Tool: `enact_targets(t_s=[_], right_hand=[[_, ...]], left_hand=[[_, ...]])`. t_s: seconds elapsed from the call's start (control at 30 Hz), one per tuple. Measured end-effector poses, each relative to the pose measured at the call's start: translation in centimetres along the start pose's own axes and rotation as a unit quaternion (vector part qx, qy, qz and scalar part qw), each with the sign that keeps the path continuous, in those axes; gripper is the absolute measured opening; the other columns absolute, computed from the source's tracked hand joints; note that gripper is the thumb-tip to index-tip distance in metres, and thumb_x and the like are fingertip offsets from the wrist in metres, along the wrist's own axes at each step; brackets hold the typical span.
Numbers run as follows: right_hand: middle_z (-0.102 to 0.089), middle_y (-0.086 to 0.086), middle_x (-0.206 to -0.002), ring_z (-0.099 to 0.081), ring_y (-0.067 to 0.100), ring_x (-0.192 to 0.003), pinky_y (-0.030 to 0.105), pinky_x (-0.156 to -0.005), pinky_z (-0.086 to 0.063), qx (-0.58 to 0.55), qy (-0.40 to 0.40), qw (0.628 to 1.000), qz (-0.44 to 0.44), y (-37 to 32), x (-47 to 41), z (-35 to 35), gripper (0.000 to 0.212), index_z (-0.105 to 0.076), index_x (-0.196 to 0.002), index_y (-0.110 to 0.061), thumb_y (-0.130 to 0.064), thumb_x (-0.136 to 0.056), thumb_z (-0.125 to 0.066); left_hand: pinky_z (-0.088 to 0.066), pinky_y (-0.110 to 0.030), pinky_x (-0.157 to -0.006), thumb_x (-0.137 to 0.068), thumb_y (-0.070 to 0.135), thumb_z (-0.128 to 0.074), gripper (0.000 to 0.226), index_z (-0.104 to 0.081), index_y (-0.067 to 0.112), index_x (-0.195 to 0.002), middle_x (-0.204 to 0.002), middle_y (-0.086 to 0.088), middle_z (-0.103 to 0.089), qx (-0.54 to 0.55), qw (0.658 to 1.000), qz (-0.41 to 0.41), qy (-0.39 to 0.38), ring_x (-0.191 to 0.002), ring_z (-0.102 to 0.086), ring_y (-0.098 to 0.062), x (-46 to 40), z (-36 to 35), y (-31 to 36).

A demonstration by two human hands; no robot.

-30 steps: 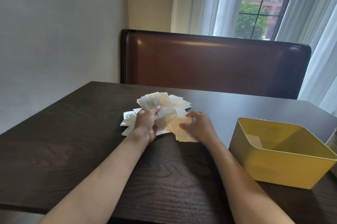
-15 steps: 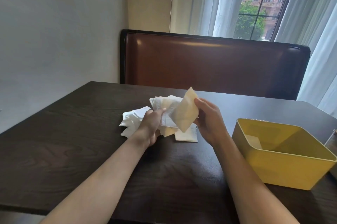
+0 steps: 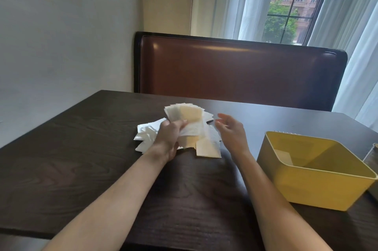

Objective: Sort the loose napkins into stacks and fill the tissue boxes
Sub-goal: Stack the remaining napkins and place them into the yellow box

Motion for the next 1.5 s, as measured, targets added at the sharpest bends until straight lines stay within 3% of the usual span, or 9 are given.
enact_targets(t_s=[0.2,0.4,0.57,0.67,0.8,1.03,1.2,1.33,1.5], right_hand=[[-0.054,-0.003,-0.139,-0.043,0.021,-0.134,0.033,-0.108,-0.034,0.195,-0.162,0.967,0.0,1.6,0.2,-2.3,0.059,-0.046,-0.145,-0.023,-0.025,-0.09,-0.068],[-0.058,-0.004,-0.108,-0.054,0.016,-0.108,0.027,-0.09,-0.045,0.19,-0.097,0.977,-0.001,1.6,0.0,-1.5,0.044,-0.061,-0.127,-0.024,-0.036,-0.087,-0.073],[-0.047,0.007,-0.14,-0.038,0.029,-0.132,0.038,-0.109,-0.032,0.325,-0.16,0.932,-0.012,1.9,0.1,-2.2,0.053,-0.052,-0.138,-0.029,-0.051,-0.091,-0.061],[-0.052,0.004,-0.13,-0.046,0.024,-0.122,0.038,-0.103,-0.043,0.236,-0.118,0.963,-0.05,1.8,-0.1,-1.9,0.029,-0.065,-0.11,-0.025,-0.041,-0.086,-0.07],[-0.065,0.001,-0.094,-0.063,0.02,-0.089,0.029,-0.069,-0.051,0.071,-0.057,0.993,-0.069,1.1,0.2,-0.9,0.011,-0.063,-0.082,-0.017,-0.021,-0.082,-0.074],[-0.067,0.006,-0.101,-0.065,0.022,-0.091,0.036,-0.073,-0.056,-0.351,-0.068,0.928,-0.106,-2.3,1.4,0.1,0.018,-0.062,-0.111,-0.015,-0.019,-0.093,-0.065],[-0.07,0.001,-0.088,-0.065,0.019,-0.081,0.033,-0.063,-0.056,-0.417,-0.163,0.888,-0.099,-3.6,2.3,-0.4,0.016,-0.062,-0.113,-0.018,-0.017,-0.098,-0.054],[-0.064,0.005,-0.108,-0.063,0.022,-0.092,0.039,-0.067,-0.059,-0.489,-0.18,0.848,-0.093,-3.7,2.1,0.3,0.032,-0.061,-0.122,-0.031,-0.016,-0.094,-0.056],[-0.068,0.004,-0.112,-0.065,0.024,-0.097,0.031,-0.069,-0.06,-0.348,-0.077,0.931,-0.077,-2.7,1.7,-0.4,0.028,-0.07,-0.111,-0.025,-0.008,-0.089,-0.068]], left_hand=[[-0.054,-0.031,-0.057,-0.091,0.014,-0.066,0.028,-0.062,0.004,-0.117,-0.091,-0.011,-0.069,0.036,0.995,-0.014,0.087,-0.072,-0.068,-0.023,-0.5,1.3,0.4],[-0.053,-0.03,-0.053,-0.09,0.017,-0.066,0.038,-0.058,0.002,-0.124,-0.096,-0.014,-0.068,0.017,0.996,0.004,0.089,-0.071,-0.068,-0.023,-0.9,1.6,0.1],[-0.052,-0.03,-0.054,-0.091,0.016,-0.064,0.032,-0.06,0.002,-0.119,-0.09,-0.012,-0.066,0.01,0.996,0.012,0.087,-0.07,-0.066,-0.024,-0.8,1.5,0.0],[-0.053,-0.03,-0.054,-0.091,0.016,-0.064,0.029,-0.06,0.002,-0.117,-0.088,-0.012,-0.066,0.007,0.996,0.013,0.088,-0.068,-0.066,-0.024,-0.9,1.5,0.0],[-0.056,-0.035,-0.059,-0.092,0.013,-0.063,0.02,-0.06,0.004,-0.11,-0.083,-0.011,-0.066,0.004,0.997,0.015,0.082,-0.066,-0.067,-0.025,-1.0,1.5,-0.2],[-0.061,-0.04,-0.068,-0.098,0.018,-0.058,0.019,-0.062,0.007,-0.112,-0.105,-0.016,-0.072,-0.023,0.999,0.017,0.038,-0.088,-0.072,-0.03,-0.9,1.0,-0.5],[-0.057,-0.05,-0.09,-0.103,0.017,-0.052,0.027,-0.061,0.002,-0.124,-0.117,-0.021,-0.071,-0.061,0.997,0.033,-0.027,-0.106,-0.069,-0.038,-0.4,-0.2,-1.2],[-0.056,-0.052,-0.092,-0.104,0.019,-0.051,0.029,-0.06,0.003,-0.126,-0.121,-0.022,-0.069,-0.076,0.996,0.03,-0.044,-0.103,-0.07,-0.037,-0.4,-0.5,-1.4],[-0.056,-0.042,-0.088,-0.108,0.036,-0.037,0.042,-0.065,0.01,-0.125,-0.116,-0.013,-0.073,-0.025,0.995,0.063,-0.074,-0.102,-0.071,-0.03,0.0,-0.9,-1.5]])
Point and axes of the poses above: each hand's wrist, its own x-axis away from the middle knuckle, its own z-axis out of the back of the hand, y = z × x, the point moved 4 cm from there along -x, towards the middle knuckle
